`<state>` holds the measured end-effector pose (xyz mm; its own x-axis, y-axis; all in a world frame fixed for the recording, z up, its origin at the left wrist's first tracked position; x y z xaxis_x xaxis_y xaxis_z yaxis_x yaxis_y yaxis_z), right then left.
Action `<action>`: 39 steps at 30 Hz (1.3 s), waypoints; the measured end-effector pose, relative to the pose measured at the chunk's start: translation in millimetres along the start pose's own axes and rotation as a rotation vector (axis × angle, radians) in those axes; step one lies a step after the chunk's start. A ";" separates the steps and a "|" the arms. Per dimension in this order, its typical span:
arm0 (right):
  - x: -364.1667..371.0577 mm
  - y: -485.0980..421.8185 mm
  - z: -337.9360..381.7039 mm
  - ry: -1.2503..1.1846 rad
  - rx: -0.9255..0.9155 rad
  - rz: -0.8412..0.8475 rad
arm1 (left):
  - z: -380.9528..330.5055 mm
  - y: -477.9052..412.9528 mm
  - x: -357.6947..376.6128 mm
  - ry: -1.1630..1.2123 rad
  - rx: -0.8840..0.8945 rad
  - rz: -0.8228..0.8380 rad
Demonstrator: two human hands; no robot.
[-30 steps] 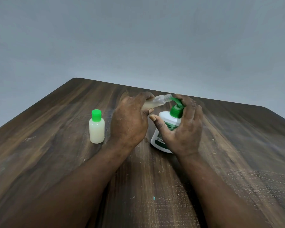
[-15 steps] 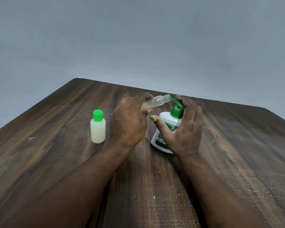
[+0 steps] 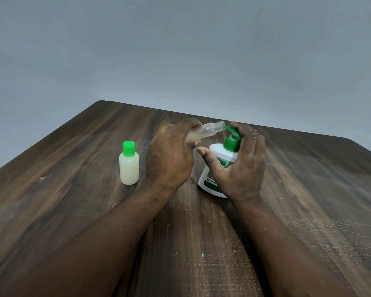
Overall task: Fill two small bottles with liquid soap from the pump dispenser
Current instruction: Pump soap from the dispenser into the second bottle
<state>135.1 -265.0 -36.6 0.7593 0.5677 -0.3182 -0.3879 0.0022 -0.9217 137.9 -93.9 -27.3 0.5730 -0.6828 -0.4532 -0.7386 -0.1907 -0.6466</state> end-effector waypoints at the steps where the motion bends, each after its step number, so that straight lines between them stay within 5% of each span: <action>1: 0.2 0.6 0.6 0.007 -0.010 -0.004 | -0.5 0.2 -0.5 0.000 -0.006 -0.002; 39: -0.6 3.2 -1.0 0.001 -0.016 0.017 | 1.4 1.6 0.0 0.004 -0.010 0.024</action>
<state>134.0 -266.1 -39.6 0.7529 0.5668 -0.3345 -0.3927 -0.0209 -0.9194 137.2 -93.2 -29.2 0.5539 -0.6900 -0.4658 -0.7554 -0.1813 -0.6297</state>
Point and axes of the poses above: each hand's wrist, its own y-axis away from the middle knuckle, its own x-axis out of the palm, z = x × y, the point moved 3 cm from there along -y, towards the middle knuckle, and after that the axes turned 4 degrees about -x, right-handed, at the moved point
